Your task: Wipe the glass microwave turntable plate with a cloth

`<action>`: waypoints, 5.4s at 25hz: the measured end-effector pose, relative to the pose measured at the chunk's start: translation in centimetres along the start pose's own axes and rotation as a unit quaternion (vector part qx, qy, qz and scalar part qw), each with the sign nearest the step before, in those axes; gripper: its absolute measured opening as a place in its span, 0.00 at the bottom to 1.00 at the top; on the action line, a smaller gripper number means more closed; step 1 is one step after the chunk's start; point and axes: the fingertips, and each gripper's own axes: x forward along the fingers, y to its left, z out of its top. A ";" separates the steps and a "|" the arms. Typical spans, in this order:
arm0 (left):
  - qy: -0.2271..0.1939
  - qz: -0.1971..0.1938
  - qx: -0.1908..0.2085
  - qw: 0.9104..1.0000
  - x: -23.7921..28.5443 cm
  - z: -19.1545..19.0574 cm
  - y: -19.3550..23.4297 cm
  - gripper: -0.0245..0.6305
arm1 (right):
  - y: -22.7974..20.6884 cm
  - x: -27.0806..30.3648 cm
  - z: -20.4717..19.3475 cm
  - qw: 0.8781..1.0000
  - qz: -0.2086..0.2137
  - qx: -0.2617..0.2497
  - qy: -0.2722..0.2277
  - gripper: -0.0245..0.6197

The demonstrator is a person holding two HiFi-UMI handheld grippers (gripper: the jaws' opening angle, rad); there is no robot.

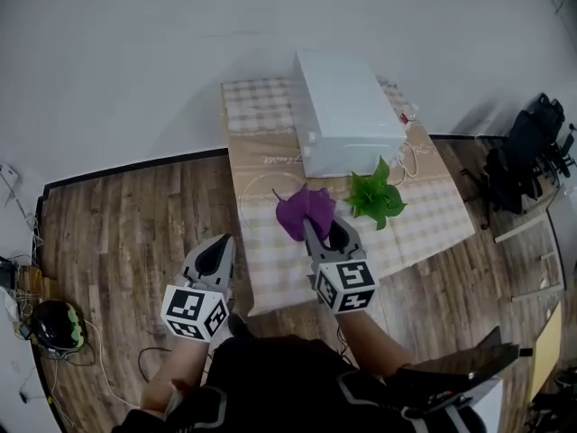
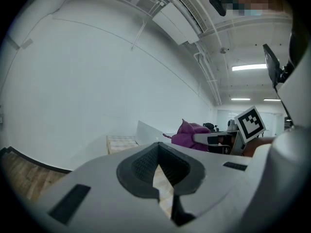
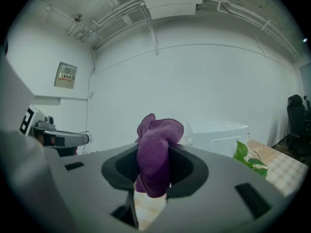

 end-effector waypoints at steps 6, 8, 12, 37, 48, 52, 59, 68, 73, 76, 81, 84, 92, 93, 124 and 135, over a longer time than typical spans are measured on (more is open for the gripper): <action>0.002 -0.018 -0.015 1.000 0.2 0.0 3.1 0.04 | 1.2 3.5 -0.4 1.000 -0.019 0.002 0.025 0.25; 0.004 -0.022 -0.019 1.000 0.2 -0.1 3.9 0.04 | 1.5 4.5 -0.6 0.999 -0.023 0.007 0.031 0.25; 0.012 -0.014 -0.022 1.000 0.7 -0.6 5.9 0.04 | 1.7 6.6 -1.3 0.999 -0.022 0.021 0.044 0.25; 0.076 0.115 -0.050 0.989 9.2 -8.0 7.5 0.04 | -1.8 22.0 -10.2 0.989 0.080 -0.021 0.123 0.25; 0.118 0.178 -0.099 0.972 9.0 -11.1 8.0 0.04 | -0.5 27.7 -16.4 0.976 0.114 -0.028 0.183 0.25; 0.123 0.175 -0.074 0.974 9.5 -11.0 7.7 0.04 | -0.2 29.1 -17.8 0.972 0.119 -0.039 0.200 0.25; 0.125 0.161 -0.068 0.977 9.9 -10.6 6.4 0.04 | 0.5 30.6 -19.7 0.965 0.129 -0.064 0.221 0.25; 0.137 0.179 -0.103 0.969 9.1 -11.8 6.6 0.04 | -0.6 30.9 -20.6 0.958 0.122 -0.093 0.243 0.25; 0.139 0.177 -0.104 0.969 9.1 -12.1 6.6 0.04 | -1.7 30.7 -20.1 0.960 0.118 -0.094 0.237 0.25; 0.139 0.172 -0.101 0.970 9.2 -11.9 6.3 0.04 | -2.5 30.4 -20.0 0.961 0.115 -0.094 0.234 0.25; 0.140 0.164 -0.091 0.972 9.7 -11.7 6.0 0.04 | -4.5 29.9 -19.9 0.963 0.098 -0.087 0.235 0.25; 0.141 0.157 -0.087 0.974 10.0 -11.5 5.6 0.04 | -5.9 29.6 -19.9 0.964 0.085 -0.086 0.237 0.25; 0.147 0.135 -0.063 0.978 11.0 -11.3 4.4 0.04 | -9.4 28.2 -20.0 0.964 0.054 -0.092 0.245 0.25; 0.147 0.131 -0.062 0.978 11.2 -11.3 4.1 0.04 | -9.7 28.0 -20.1 0.963 0.053 -0.094 0.245 0.25; 0.127 0.161 -0.069 0.976 6.5 -10.9 4.5 0.04 | 5.0 25.7 -20.0 0.949 0.178 -0.099 0.240 0.26; 0.123 0.163 -0.072 0.976 6.0 -10.5 4.3 0.04 | 3.4 26.2 -21.1 0.949 0.160 -0.097 0.252 0.26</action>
